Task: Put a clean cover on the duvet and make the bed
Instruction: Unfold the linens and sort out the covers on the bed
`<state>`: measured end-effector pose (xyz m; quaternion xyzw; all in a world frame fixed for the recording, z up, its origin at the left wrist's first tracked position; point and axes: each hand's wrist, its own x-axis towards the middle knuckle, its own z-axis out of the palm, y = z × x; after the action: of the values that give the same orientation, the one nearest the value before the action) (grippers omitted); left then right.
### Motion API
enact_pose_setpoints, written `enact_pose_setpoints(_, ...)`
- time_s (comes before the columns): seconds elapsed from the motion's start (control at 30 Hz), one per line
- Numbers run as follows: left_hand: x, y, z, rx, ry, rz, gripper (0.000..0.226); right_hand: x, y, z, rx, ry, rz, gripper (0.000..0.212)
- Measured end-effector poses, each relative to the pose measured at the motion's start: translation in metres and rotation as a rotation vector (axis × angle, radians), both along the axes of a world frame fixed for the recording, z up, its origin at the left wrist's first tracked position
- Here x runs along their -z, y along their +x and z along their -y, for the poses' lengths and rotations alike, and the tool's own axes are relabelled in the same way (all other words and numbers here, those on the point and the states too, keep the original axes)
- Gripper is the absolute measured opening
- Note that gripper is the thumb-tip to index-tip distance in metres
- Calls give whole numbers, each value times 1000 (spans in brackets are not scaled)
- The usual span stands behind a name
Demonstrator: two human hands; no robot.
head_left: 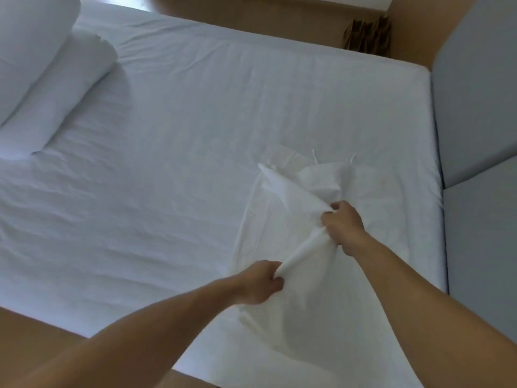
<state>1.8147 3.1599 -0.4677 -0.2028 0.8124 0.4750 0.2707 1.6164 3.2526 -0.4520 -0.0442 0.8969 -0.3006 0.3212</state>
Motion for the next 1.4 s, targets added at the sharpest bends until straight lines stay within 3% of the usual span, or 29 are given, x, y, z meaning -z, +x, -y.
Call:
enact_pose_setpoints(0.17, -83, -55, 57, 140, -197, -129, 19, -63, -21, -9, 468, -402, 91, 13)
enact_pose_setpoints(0.3, -180, -102, 96, 289, -467, -282, 20, -139, -40, -8, 794, -767, 220, 17)
enact_pose_setpoints(0.47, -291, -136, 123, 365, -810, -499, 28, -208, -47, -17, 748, -1079, 190, 47)
enact_pose_setpoints(0.53, -322, -140, 124, 381, -934, -595, 33, -227, -42, -24, 632, -1008, 91, 69)
enact_pose_setpoints(0.6, -342, -141, 122, 422, -1059, -679, 38, -238, -34, -33, 467, -875, -44, 75)
enact_pose_setpoints(0.7, -362, -141, 113, 464, -1168, -764, 40, -236, -27, -51, 221, -821, -136, 46)
enact_pose_setpoints(0.77, -371, -140, 112, 448, -1175, -813, 38, -230, -27, -64, 33, -740, -162, 46)
enact_pose_setpoints(0.83, -377, -140, 110, 452, -1186, -825, 36, -222, -28, -71, -167, -482, -264, 60)
enact_pose_setpoints(0.87, -380, -140, 108, 464, -1194, -824, 35, -216, -29, -72, -212, -263, -380, 54)
enact_pose_setpoints(0.93, -390, -141, 102, 495, -1215, -818, 34, -200, -32, -71, -154, 66, -576, 36)
enact_pose_setpoints(1.0, -406, -140, 96, 499, -1237, -824, 35, -183, -28, -73, -66, 189, -572, 37)
enact_pose_setpoints(1.1, -433, -139, 92, 458, -1263, -804, 37, -152, -7, -72, 42, 145, -524, 38)
enact_pose_setpoints(1.2, -456, -135, 89, 399, -1233, -835, 49, -134, 11, -57, 96, -158, -430, 48)
enact_pose_setpoints(1.3, -477, -133, 93, 389, -1282, -843, 54, -141, 9, -52, 115, -292, -392, 25)
enact_pose_setpoints(1.4, -496, -127, 118, 338, -1397, -732, 38, -178, -20, -67, 164, -340, -512, 13)
